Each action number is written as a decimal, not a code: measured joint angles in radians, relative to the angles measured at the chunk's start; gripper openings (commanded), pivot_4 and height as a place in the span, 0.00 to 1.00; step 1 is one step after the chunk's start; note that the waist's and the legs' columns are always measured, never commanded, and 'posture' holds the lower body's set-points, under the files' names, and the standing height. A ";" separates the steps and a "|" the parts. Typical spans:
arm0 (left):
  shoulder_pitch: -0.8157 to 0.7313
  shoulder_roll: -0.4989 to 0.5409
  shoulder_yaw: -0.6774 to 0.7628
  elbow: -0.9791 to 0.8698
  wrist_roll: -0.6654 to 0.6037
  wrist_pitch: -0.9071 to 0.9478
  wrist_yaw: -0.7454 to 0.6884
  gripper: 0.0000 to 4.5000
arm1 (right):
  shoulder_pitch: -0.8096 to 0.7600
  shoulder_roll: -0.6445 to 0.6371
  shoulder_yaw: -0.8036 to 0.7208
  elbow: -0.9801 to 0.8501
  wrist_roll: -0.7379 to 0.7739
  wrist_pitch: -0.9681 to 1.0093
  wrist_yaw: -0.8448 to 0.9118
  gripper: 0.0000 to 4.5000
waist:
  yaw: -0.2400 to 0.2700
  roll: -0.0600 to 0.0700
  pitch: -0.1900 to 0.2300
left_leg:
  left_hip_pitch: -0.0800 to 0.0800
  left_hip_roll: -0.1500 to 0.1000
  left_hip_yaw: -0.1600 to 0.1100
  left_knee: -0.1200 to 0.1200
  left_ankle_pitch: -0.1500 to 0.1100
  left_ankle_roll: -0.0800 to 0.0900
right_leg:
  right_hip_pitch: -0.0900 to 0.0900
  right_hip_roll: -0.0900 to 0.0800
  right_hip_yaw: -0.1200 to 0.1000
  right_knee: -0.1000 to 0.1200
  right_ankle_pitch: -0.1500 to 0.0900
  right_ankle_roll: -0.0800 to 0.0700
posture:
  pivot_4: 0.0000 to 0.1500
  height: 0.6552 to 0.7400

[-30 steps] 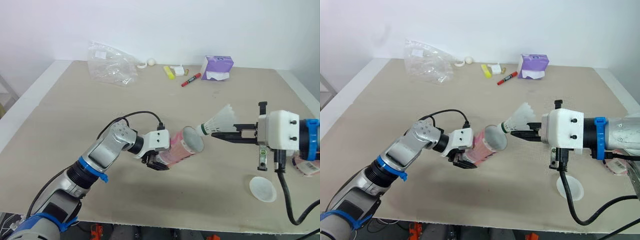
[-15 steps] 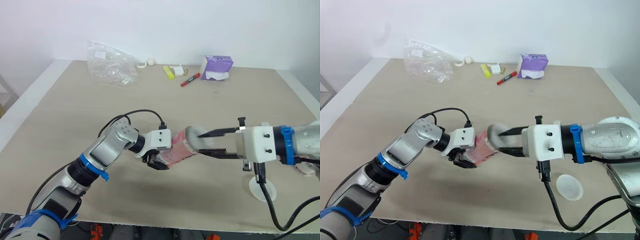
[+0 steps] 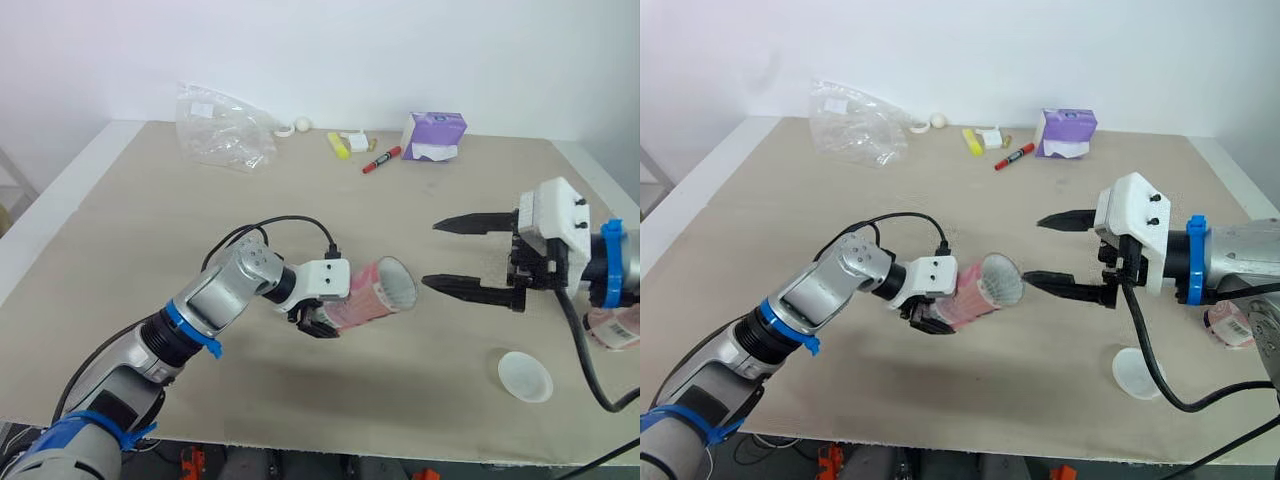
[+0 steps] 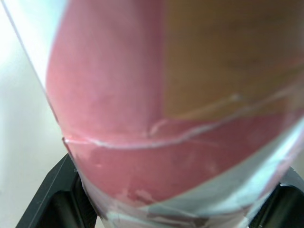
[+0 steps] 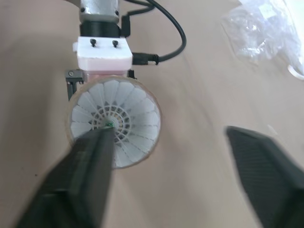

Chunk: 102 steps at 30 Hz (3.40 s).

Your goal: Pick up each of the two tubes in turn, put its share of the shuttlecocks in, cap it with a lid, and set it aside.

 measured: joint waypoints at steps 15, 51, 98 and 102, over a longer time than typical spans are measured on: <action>-0.018 -0.011 -0.011 0.012 0.031 -0.008 0.007 0.75 | -0.290 0.105 0.482 0.032 -0.283 -0.061 0.045 0.01 | -0.002 0.000 0.000 | 0.000 0.000 0.001 0.001 0.001 -0.001 | -0.001 0.001 0.001 0.000 0.001 0.001 | 1.00 1.00; 0.009 -0.028 0.020 0.039 0.036 -0.022 0.008 0.75 | -0.291 0.071 0.302 0.099 -0.264 0.104 0.288 0.01 | 0.008 -0.003 -0.008 | -0.001 0.003 0.001 -0.001 0.001 -0.003 | -0.003 -0.006 -0.011 -0.001 0.006 -0.006 | 1.00 1.00; 0.236 -0.336 0.246 0.570 -0.139 -0.837 0.044 0.75 | 0.529 -0.049 -0.216 0.171 -0.317 0.041 0.140 0.43 | 0.020 -0.004 -0.005 | -0.003 0.002 0.000 -0.001 -0.001 -0.002 | -0.004 -0.005 -0.012 -0.001 0.002 -0.004 | 1.00 1.00; 0.236 -0.334 0.246 0.571 -0.139 -0.837 0.035 0.75 | 0.554 -0.075 -0.216 0.204 -0.333 0.038 0.157 0.91 | 0.020 -0.004 -0.005 | -0.002 0.002 0.000 -0.001 -0.001 -0.002 | -0.004 -0.004 -0.011 -0.001 0.002 -0.004 | 1.00 1.00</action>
